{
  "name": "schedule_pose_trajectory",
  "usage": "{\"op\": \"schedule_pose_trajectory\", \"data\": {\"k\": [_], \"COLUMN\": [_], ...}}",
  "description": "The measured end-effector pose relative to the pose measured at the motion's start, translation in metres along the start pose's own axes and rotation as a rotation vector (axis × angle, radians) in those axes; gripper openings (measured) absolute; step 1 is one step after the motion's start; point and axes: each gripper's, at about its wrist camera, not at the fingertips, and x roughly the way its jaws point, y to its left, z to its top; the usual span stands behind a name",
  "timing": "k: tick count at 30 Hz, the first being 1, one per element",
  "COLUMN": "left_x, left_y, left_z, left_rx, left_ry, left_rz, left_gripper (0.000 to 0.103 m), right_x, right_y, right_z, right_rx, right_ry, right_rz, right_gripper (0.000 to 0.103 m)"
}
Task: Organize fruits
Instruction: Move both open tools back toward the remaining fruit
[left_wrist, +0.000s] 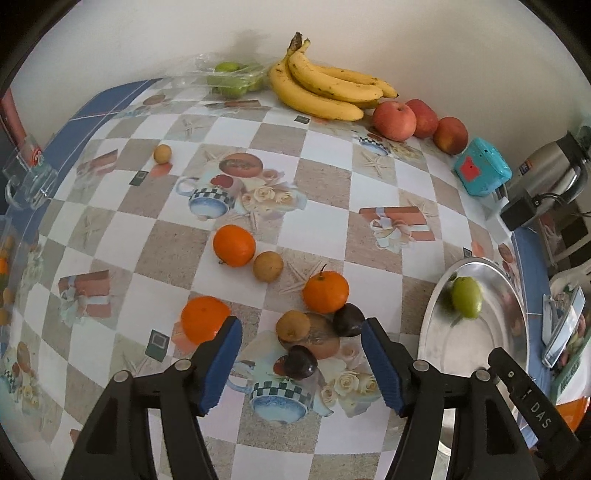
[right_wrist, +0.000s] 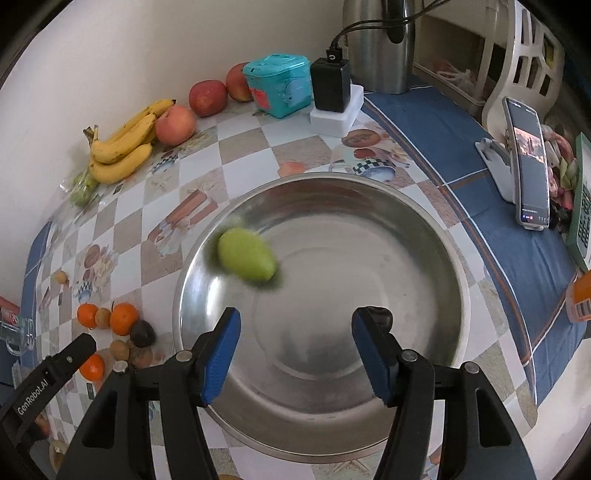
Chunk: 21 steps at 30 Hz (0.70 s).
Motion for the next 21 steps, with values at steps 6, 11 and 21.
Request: {"op": "schedule_pose_trajectory", "data": {"k": [6, 11, 21], "left_x": [0.001, 0.005, 0.008], "left_y": [-0.002, 0.002, 0.008], "left_z": [-0.001, -0.001, -0.002], "left_rx": [0.01, -0.011, -0.024], "left_ry": [0.009, 0.024, 0.02], "left_rz": [0.006, 0.025, 0.062], "left_gripper": [0.079, 0.095, 0.103], "right_x": [0.002, 0.002, 0.0], "right_y": [0.0, 0.0, 0.0], "right_z": [-0.001, -0.002, 0.0], "right_rx": [-0.004, -0.002, -0.016], "right_ry": [0.007, 0.0, -0.032], "right_rz": [-0.009, -0.017, -0.012], "right_gripper": [0.064, 0.071, 0.096]}}
